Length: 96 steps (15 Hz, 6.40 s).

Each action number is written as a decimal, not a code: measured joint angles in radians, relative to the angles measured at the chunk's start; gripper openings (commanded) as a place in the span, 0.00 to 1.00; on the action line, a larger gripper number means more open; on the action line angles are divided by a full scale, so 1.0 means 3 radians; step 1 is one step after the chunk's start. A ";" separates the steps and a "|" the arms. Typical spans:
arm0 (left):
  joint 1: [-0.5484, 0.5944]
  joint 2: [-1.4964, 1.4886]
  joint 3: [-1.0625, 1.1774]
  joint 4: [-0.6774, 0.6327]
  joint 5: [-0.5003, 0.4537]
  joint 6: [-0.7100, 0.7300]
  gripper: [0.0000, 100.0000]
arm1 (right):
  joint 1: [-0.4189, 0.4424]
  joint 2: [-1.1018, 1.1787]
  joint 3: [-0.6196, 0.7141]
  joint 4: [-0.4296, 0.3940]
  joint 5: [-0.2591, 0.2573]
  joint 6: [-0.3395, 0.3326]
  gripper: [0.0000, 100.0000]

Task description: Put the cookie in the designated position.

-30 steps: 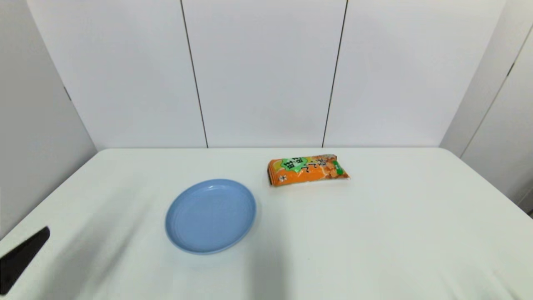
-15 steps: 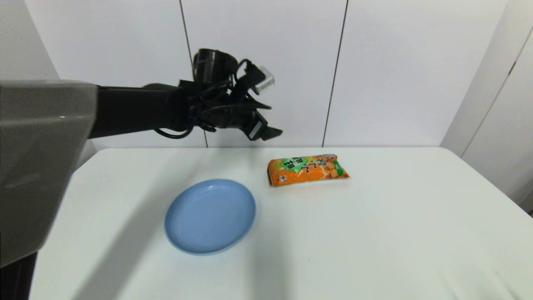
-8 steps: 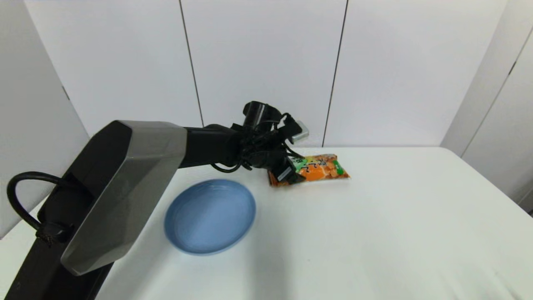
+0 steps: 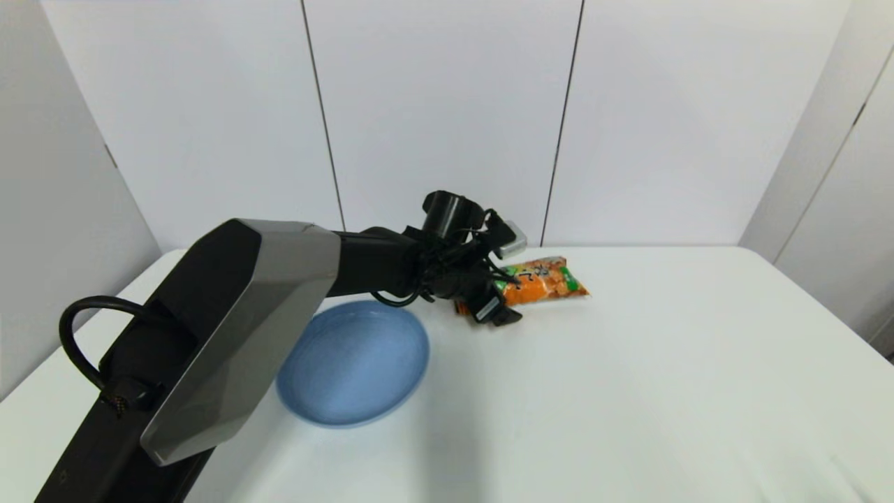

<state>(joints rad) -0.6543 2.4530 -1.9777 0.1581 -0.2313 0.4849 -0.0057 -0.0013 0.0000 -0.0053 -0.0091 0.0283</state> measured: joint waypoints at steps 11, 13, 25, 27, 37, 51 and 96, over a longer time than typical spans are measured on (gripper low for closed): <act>-0.0013 0.0046 0.0004 0.0138 -0.0094 -0.0240 0.00 | 0.0000 0.0000 0.0000 -0.0001 0.0000 -0.0001 1.00; -0.0013 0.0028 0.0009 0.0155 -0.0094 -0.0245 0.00 | 0.0001 0.0000 0.0000 -0.0001 0.0000 -0.0001 1.00; -0.0064 -0.0572 0.0057 -0.0269 -0.0130 -0.0520 0.00 | 0.0000 0.0000 0.0000 -0.0001 -0.0001 0.0000 1.00; -0.0077 -0.0768 0.0101 -0.0284 -0.0118 -0.0549 0.00 | 0.0000 0.0000 0.0000 0.0000 -0.0001 -0.0001 1.00; 0.0987 -0.2380 0.1787 -0.0319 0.0159 -0.0572 0.00 | 0.0000 0.0000 0.0000 -0.0001 0.0001 0.0000 1.00; 0.1905 -0.3201 0.3589 0.0151 0.0170 -0.1670 0.00 | 0.0000 0.0000 0.0000 0.0000 0.0000 -0.0001 1.00; 0.2065 -0.7398 0.6586 -0.1749 0.0611 -0.1057 1.00 | 0.0001 0.0000 0.0000 0.0000 0.0000 -0.0001 1.00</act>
<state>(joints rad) -0.0349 0.2336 -0.0019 -0.3666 -0.0479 0.1679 -0.0053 -0.0013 0.0000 -0.0053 -0.0091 0.0279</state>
